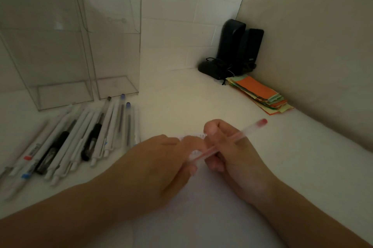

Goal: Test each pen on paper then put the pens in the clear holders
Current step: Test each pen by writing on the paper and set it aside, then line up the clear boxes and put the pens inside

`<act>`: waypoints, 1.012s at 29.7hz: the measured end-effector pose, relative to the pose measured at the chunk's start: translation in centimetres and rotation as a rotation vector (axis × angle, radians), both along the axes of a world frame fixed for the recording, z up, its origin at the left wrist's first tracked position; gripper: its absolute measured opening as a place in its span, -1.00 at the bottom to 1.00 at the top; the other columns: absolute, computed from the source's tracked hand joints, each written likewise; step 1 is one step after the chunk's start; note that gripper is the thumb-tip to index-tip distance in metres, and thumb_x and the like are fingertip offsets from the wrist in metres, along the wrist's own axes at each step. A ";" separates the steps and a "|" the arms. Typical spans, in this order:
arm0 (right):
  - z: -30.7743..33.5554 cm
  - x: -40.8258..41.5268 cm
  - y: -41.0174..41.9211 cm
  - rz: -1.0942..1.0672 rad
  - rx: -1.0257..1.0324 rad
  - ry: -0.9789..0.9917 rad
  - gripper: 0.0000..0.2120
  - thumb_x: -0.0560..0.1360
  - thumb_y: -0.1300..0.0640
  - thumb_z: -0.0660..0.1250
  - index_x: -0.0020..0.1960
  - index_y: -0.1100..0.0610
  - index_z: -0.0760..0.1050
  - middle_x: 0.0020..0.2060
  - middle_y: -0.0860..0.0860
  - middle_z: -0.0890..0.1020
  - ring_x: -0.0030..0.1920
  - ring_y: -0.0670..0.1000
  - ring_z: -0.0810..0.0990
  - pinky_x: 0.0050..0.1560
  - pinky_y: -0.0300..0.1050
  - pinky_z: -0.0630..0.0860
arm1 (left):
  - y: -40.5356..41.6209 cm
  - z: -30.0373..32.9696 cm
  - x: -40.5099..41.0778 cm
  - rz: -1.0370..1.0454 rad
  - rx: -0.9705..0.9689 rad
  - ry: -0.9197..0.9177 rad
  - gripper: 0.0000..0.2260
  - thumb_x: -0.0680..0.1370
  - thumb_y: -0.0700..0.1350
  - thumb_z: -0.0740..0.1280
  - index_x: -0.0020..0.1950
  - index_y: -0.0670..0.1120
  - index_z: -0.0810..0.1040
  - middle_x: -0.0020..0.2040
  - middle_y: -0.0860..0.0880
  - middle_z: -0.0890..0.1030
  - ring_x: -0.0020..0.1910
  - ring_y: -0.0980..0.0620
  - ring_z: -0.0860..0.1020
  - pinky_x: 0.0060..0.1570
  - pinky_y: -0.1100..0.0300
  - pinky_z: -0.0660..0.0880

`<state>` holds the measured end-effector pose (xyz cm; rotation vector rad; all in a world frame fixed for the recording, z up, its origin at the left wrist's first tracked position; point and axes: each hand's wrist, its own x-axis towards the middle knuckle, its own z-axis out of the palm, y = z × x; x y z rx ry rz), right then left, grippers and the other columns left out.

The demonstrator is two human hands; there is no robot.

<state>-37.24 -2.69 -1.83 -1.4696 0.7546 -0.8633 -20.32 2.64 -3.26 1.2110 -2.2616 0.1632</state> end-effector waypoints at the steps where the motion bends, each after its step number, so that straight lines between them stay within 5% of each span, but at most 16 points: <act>1: 0.0 0.0 -0.2 -0.050 0.023 -0.001 -0.69 0.31 -0.17 0.41 -0.13 0.05 0.50 -0.53 -0.04 0.46 -0.53 -0.12 0.33 -0.52 -0.32 0.27 | 0.0 0.3 0.0 0.016 -0.038 -0.030 -0.81 0.47 -0.04 0.14 0.07 0.02 0.36 -0.40 0.16 0.33 -0.37 0.16 0.25 -0.31 0.36 0.17; 5: -0.2 -0.3 -0.7 -0.151 -0.017 0.134 -0.48 0.30 -0.16 0.33 0.23 -0.07 0.38 -0.51 -0.02 0.51 -0.51 -0.15 0.34 -0.45 -0.34 0.30 | -0.7 0.8 1.6 0.279 -0.031 -0.108 -0.89 0.41 -0.08 0.14 -0.16 0.01 0.45 -0.52 0.12 0.25 -0.52 0.13 0.17 -0.42 0.41 0.02; 7: -0.2 -0.1 -0.4 -0.124 -0.132 0.272 -0.63 0.42 -0.06 0.30 0.21 -0.09 0.40 -0.52 -0.04 0.51 -0.51 -0.17 0.36 -0.42 -0.36 0.32 | -1.1 0.3 2.4 0.404 0.052 -0.090 -0.99 0.36 -0.09 0.26 -0.26 0.01 0.46 -0.57 0.12 0.26 -0.58 0.14 0.23 -0.37 0.49 -0.02; 11: -0.8 0.5 0.3 -0.051 -0.380 0.450 -0.89 0.49 0.05 0.29 0.01 -0.08 0.49 -0.53 -0.06 0.47 -0.50 -0.17 0.39 -0.39 -0.39 0.35 | -1.4 0.1 2.2 0.498 0.056 -0.181 -0.91 0.25 -0.02 0.32 -0.41 0.01 0.44 -0.66 0.03 0.35 -0.67 0.08 0.33 -0.42 0.43 -0.09; 13: -1.0 0.7 0.4 -0.044 -0.460 0.506 -0.93 0.49 0.05 0.29 -0.05 -0.10 0.50 -0.49 -0.03 0.48 -0.48 -0.16 0.41 -0.37 -0.37 0.38 | -1.5 -0.3 1.6 0.539 0.022 -0.208 -0.80 0.28 0.08 0.28 -0.47 0.00 0.44 -0.68 0.00 0.37 -0.67 0.05 0.36 -0.51 0.33 0.04; 16: -1.3 1.0 0.5 -0.034 -0.597 0.611 -0.92 0.49 0.05 0.29 -0.04 -0.12 0.47 -0.49 -0.06 0.45 -0.43 -0.15 0.43 -0.35 -0.37 0.36 | -1.1 -0.6 0.6 0.569 -0.007 -0.186 -0.70 0.48 0.15 0.15 -0.31 0.00 0.48 -0.53 -0.03 0.51 -0.52 0.01 0.48 -0.38 0.25 0.35; 19: -1.7 1.2 1.0 -0.017 -0.791 0.778 -0.87 0.51 -0.03 0.22 0.05 -0.14 0.44 -0.45 -0.10 0.43 -0.38 -0.15 0.40 -0.31 -0.35 0.32 | -1.0 0.3 1.2 0.578 0.128 -0.020 -0.72 0.56 0.11 0.09 -0.08 0.00 0.51 -0.24 -0.04 0.62 -0.22 -0.04 0.57 -0.28 0.21 0.29; 23: -1.1 1.4 1.6 0.031 -0.979 0.910 -0.77 0.57 -0.04 0.08 0.15 -0.06 0.41 -0.04 -0.14 0.57 -0.03 -0.09 0.50 -0.04 -0.18 0.43 | -1.4 1.9 3.0 0.508 0.180 0.160 -0.79 0.56 0.02 0.17 -0.16 -0.02 0.51 -0.36 -0.02 0.58 -0.35 0.00 0.52 -0.35 0.21 0.32; 26: -0.6 1.7 2.3 0.085 -1.058 1.050 -0.68 0.58 -0.07 -0.06 0.18 -0.01 0.37 0.05 -0.04 0.54 0.05 -0.01 0.49 0.00 -0.07 0.47 | -0.9 3.4 5.6 0.456 0.236 0.258 -0.85 0.54 -0.03 0.22 -0.15 -0.01 0.54 -0.37 0.04 0.52 -0.41 0.13 0.42 -0.32 0.21 0.34; 30: 0.7 1.9 2.6 0.187 -0.971 1.167 -0.71 0.59 -0.05 0.00 0.24 -0.03 0.34 0.09 -0.03 0.51 0.11 0.01 0.48 0.05 -0.06 0.46 | 1.3 3.6 10.0 0.345 0.291 0.208 -0.82 0.52 0.02 0.27 0.00 -0.01 0.59 -0.11 0.02 0.54 -0.10 0.07 0.45 -0.03 0.15 0.39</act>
